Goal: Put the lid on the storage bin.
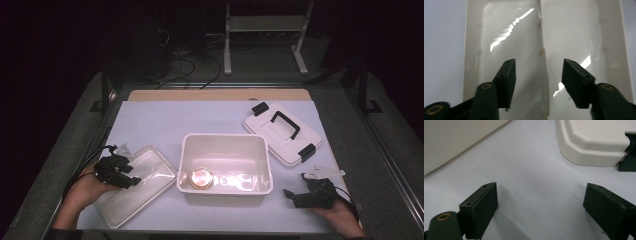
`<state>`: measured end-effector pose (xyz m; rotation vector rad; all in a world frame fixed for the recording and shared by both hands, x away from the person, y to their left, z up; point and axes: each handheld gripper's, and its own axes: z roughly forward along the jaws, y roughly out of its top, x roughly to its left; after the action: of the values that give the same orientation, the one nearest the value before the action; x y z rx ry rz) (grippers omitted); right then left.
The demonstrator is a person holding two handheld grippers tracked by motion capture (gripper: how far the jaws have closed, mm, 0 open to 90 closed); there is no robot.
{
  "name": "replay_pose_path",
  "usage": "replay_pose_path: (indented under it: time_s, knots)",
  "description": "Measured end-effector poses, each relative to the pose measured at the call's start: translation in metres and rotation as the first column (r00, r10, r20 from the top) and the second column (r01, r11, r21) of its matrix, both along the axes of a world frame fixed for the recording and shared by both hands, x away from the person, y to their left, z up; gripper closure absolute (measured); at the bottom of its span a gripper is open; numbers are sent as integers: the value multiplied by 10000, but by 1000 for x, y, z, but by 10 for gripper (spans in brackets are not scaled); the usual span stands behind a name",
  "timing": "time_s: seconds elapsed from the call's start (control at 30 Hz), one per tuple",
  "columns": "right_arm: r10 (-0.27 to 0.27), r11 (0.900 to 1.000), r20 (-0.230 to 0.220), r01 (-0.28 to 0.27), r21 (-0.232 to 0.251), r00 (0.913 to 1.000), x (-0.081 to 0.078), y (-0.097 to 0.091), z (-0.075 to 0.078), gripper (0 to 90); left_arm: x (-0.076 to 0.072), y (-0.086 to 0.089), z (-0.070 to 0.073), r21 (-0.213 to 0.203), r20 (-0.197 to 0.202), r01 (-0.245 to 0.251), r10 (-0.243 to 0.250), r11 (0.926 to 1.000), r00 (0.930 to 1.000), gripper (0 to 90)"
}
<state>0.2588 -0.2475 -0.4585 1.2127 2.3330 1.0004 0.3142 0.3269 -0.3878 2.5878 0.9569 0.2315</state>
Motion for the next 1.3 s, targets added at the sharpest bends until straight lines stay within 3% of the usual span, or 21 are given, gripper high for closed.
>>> replay_pose_path:
  time_s: [0.2, 0.27, 0.53, 0.73, 0.83, 1.03, 1.13, 1.3]
  knots:
    - [-13, 10000, -18, 13, 9, 10000, 0, 0, 0, 116, 1, 0, -10, 76, -251, 60, -58, 10000, 9997, 592]
    - [-12, 10000, -18, 12, 6, 10000, 0, 0, 0, 117, 2, 1, -11, 247, -251, 30, -24, 9997, 9997, 616]
    - [-20, 10000, -34, 20, 24, 10000, 0, 0, 0, 117, 2, 2, -17, 140, -405, 5, 1, 9999, 9992, 705]
    - [-17, 10000, -35, 17, 25, 10000, 0, 0, 0, 116, 1, -3, -21, 301, -448, 170, -156, 9994, 9989, 774]
    - [-19, 10000, -39, 19, 29, 10000, 0, 0, 0, 117, 0, -4, -21, 227, -571, 282, -269, 9993, 9980, 852]
    - [-14, 10000, -34, 14, 22, 10000, 0, 0, 0, 116, 0, -6, -19, 572, -508, 142, -113, 9983, 9986, 889]
    - [-23, 10000, -41, 23, 45, 10000, 0, 0, 0, 117, 0, -4, -13, 185, -606, 245, -233, 9995, 9979, 889]
    - [-16, 10000, -31, 17, 19, 10000, 0, 0, 0, 117, 0, -4, 1, 165, -428, 392, -384, 9991, 9983, 889]
